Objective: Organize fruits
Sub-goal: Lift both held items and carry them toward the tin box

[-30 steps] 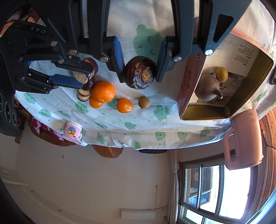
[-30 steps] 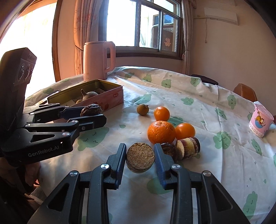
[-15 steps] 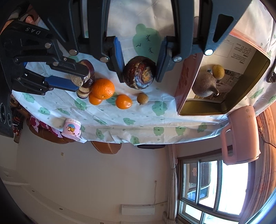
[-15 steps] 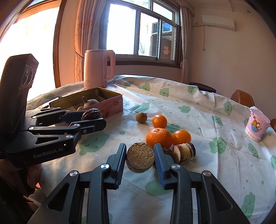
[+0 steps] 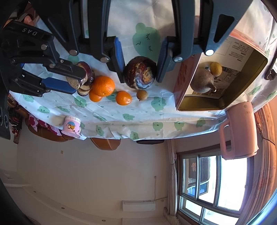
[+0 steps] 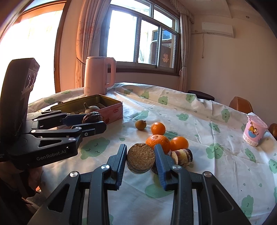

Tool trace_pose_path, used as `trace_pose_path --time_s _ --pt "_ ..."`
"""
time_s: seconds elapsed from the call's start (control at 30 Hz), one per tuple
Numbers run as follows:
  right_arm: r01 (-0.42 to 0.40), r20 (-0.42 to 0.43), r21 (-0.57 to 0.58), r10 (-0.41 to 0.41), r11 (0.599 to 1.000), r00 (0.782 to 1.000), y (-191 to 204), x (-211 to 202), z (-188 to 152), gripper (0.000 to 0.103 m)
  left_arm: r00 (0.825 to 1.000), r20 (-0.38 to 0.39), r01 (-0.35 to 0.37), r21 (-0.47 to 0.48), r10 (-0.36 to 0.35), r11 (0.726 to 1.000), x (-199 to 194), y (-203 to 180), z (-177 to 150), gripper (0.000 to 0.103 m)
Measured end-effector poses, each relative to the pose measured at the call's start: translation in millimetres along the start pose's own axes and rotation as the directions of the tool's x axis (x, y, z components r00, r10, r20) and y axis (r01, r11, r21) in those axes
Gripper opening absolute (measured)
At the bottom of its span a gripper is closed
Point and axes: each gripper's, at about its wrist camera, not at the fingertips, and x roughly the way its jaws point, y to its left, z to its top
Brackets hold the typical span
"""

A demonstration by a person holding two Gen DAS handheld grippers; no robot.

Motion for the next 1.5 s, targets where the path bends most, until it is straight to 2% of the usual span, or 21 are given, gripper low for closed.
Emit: trace_pose_path --time_s 1.23,1.5 --pt "0.004 0.124 -0.023 -0.001 1.0 0.992 3.2 -19.6 -3.4 0.035 0.993 0.114 -0.036 0.038 0.032 0.999 -15.1 -6.6 -3.6 0.037" --pt "-0.029 0.154 -0.008 0.03 1.0 0.988 0.1 -26.6 -3.8 0.035 0.992 0.119 -0.036 0.03 0.032 0.999 -17.0 -5.9 -2.7 0.037"
